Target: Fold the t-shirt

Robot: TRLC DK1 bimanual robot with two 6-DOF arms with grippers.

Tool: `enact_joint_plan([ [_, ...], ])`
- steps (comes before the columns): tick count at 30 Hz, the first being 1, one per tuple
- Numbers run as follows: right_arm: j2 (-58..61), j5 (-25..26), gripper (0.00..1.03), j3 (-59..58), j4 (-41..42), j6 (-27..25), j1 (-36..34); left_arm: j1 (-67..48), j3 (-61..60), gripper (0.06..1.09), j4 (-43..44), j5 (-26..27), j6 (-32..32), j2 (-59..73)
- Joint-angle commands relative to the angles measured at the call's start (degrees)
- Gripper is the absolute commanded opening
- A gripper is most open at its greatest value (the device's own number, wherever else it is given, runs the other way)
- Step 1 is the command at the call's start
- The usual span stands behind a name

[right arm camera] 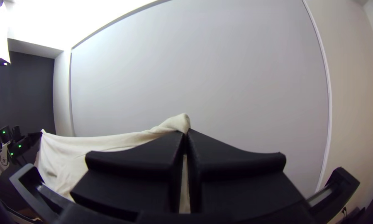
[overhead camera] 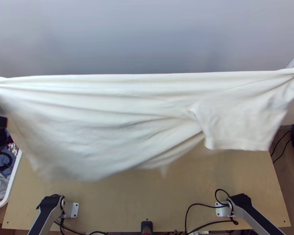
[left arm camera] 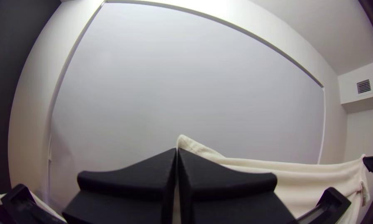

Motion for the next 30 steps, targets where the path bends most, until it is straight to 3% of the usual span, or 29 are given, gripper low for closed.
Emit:
enact_joint_plan([
  [1,-0.5,0.2,0.03,-5.2,-0.1,0.5,1.6,-0.8,-4.0,0.10,-0.7,-0.6,0.1,-1.3],
  [9,-0.8,-1.4,0.03,-34.9,1.0,6.8,5.7,-6.2,-30.7,0.10,-2.5,-0.5,0.1,-8.2],
  [15,5.7,-3.0,0.03,-47.8,10.0,7.9,5.7,-10.4,-43.5,0.10,-0.4,-0.4,0.5,-6.6],
  [24,20.1,-3.0,0.03,-45.0,24.3,7.9,4.2,-8.7,-41.6,0.10,17.1,-0.4,0.2,15.3],
  [30,31.7,-3.0,0.03,-40.2,29.4,8.2,1.9,-6.4,-27.5,0.10,22.2,0.4,-1.9,38.9],
])
